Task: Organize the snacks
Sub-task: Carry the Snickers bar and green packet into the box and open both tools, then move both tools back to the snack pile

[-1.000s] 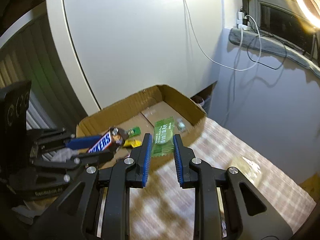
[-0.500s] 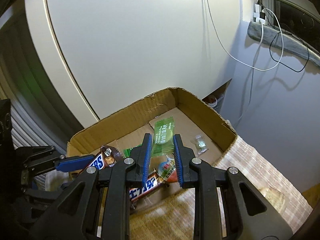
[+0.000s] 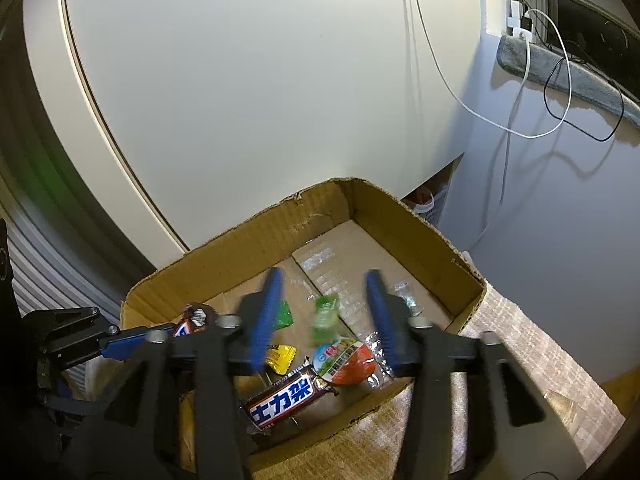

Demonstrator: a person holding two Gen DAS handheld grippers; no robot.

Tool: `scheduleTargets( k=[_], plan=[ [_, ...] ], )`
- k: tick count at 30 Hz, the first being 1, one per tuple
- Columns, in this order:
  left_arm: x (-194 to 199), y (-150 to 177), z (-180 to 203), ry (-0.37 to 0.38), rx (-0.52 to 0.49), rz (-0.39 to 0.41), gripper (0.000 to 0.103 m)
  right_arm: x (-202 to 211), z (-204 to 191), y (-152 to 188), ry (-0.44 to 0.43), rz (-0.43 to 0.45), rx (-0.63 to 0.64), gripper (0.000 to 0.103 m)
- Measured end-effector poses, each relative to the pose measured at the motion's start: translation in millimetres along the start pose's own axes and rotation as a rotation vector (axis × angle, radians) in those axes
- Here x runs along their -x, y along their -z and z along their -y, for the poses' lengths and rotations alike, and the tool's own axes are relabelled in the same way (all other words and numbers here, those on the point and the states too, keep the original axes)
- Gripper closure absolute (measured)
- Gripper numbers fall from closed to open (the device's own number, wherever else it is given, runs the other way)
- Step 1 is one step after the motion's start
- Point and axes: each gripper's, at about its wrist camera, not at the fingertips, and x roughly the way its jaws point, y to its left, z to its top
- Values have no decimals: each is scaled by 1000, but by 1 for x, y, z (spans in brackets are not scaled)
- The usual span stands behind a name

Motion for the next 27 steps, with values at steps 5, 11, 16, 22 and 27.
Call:
scheduleTargets(
  k=[5,11,16,22,27],
  plan=[
    [5,-2,-1,-9,1,20,54,3,-1,-1,16,8,-6,34],
    [10,-2,2,-15,-8,34,53,12,7,1,35,40,-63,34],
    [14,0,5,-15,-16,42,53,24,14,5,29,78,-99,34],
    [19,1,11,-12,-26,52,53,34,19,9,19,81,-109,26],
    [25,1,18,-12,-38,63,53,41,24,15,20,58,-126,20]
  ],
)
